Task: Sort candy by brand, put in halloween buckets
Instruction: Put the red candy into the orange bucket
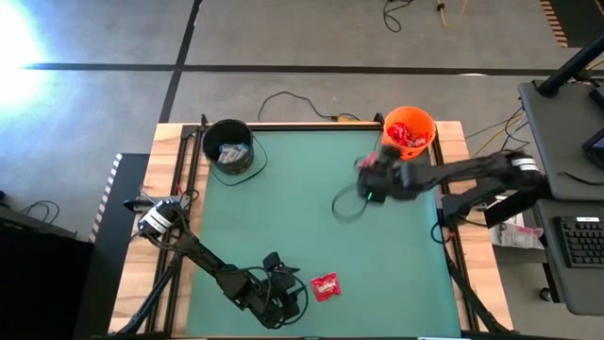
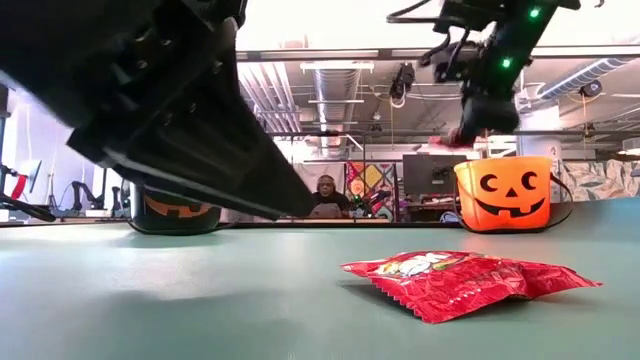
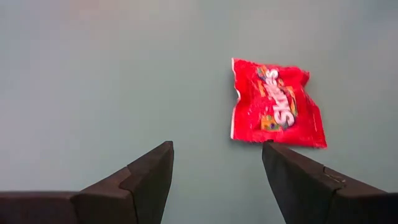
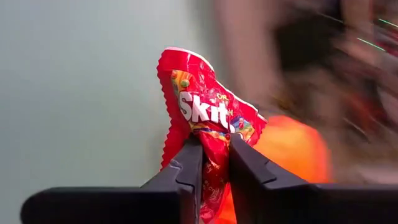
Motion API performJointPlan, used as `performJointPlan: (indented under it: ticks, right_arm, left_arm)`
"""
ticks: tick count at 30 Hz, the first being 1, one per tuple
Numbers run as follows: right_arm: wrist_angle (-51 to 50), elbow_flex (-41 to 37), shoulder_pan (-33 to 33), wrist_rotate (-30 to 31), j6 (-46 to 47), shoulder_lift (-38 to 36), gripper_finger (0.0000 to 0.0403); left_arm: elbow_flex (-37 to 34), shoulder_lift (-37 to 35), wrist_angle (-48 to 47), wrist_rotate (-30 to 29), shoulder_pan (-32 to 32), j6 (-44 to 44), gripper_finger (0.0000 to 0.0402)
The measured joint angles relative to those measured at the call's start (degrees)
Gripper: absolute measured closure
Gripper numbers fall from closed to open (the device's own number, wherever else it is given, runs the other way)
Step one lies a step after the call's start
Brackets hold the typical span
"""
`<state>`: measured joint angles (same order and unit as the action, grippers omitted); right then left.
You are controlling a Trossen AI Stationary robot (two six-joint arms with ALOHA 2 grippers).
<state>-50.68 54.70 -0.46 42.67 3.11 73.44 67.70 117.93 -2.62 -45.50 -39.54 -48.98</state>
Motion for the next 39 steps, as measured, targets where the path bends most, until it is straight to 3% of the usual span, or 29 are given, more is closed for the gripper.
performJointPlan:
  ticks: [4,6,12,17,25,33,36,39]
  right_arm:
    - [-2.92,0.11,-12.43,17.32,1.97,-7.09,0.0358]
    - [-1.60,0.09,-19.41,19.98,2.87,-8.05,0.0359]
    - [6.01,0.07,-37.39,10.06,-0.49,-4.77,0.0358]
    - [9.56,0.07,-44.49,5.54,-4.06,0.84,0.0329]
    - [9.02,0.09,-47.55,0.36,-0.09,6.53,0.0246]
    - [8.47,0.11,-44.89,-1.54,-1.48,-1.90,0.0178]
    - [6.89,-0.16,-42.10,-11.26,0.47,-7.48,0.0164]
    - [6.91,-2.73,-37.26,-26.71,1.95,-13.82,0.0157]
  left_arm:
    - [0.00,0.00,1.19,-2.16,0.02,0.28,0.0170]
    - [0.00,0.00,2.36,-3.05,0.08,0.79,0.0170]
    - [0.00,0.00,6.30,-3.08,0.19,3.19,0.0170]
    - [0.00,0.00,7.18,-3.01,0.04,2.16,0.0170]
    - [0.00,0.00,7.72,0.01,-0.66,1.34,0.0170]
    - [0.00,-0.02,7.77,0.00,-0.36,2.23,0.0170]
    - [0.00,-0.02,7.77,-0.46,-0.01,2.93,0.0170]
    - [0.00,-0.04,7.76,-2.23,0.60,3.58,0.0170]
